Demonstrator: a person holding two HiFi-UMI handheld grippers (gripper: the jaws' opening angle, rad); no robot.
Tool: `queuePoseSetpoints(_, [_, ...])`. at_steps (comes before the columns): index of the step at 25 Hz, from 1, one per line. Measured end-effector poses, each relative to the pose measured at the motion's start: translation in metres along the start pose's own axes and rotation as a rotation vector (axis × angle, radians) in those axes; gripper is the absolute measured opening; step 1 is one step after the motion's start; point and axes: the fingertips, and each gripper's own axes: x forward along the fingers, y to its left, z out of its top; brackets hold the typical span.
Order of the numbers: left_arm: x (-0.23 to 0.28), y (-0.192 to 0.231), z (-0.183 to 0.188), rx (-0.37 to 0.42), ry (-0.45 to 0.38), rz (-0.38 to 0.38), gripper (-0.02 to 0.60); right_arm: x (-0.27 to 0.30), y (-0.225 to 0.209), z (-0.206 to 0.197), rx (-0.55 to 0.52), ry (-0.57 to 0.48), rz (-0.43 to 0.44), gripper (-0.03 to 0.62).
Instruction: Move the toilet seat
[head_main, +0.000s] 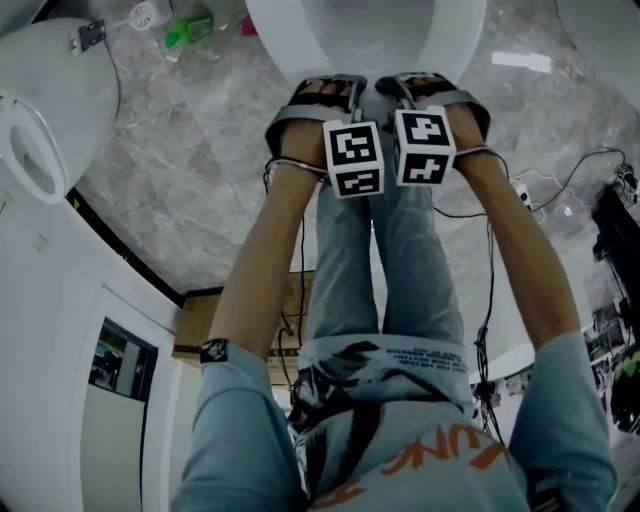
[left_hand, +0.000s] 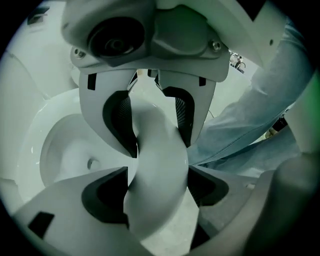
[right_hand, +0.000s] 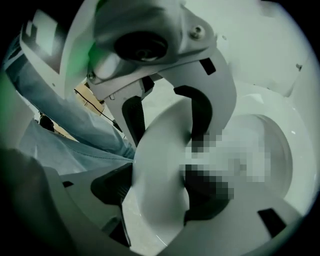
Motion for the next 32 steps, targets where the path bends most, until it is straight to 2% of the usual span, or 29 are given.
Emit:
queuePoseSetpoints(7, [-0.008, -0.001, 0.001, -0.029, 0.015, 0.069, 0.354, -0.008, 0.004, 0.003, -0.013, 0.023, -0.056, 0.307])
queuePoseSetpoints(17, [-0.047, 0.001, 0.011, -0.062, -0.043, 0.134, 0.354, -0.045, 0.007, 0.009, 0.002, -0.009, -0.071, 0.293])
queuePoseSetpoints(21, [-0.065, 0.001, 0.014, -0.085, -0.056, 0.171, 0.353, -0.063, 0.013, 0.019, 0.014, -0.018, -0.044, 0.285])
queuePoseSetpoints(26, [-0.091, -0.003, 0.022, -0.084, -0.046, 0.174, 0.351, -0.088, 0.018, 0.026, 0.027, -0.021, -0.038, 0.276])
queuePoseSetpoints(28, [-0.101, -0.002, 0.025, -0.075, -0.060, 0.175, 0.324, -0.098, 0.018, 0.030, 0.031, -0.028, -0.040, 0.270])
queuePoseSetpoints(32, [-0.122, -0.002, 0.033, -0.077, -0.072, 0.173, 0.311, -0.119, 0.020, 0.034, 0.036, -0.035, -0.047, 0.258])
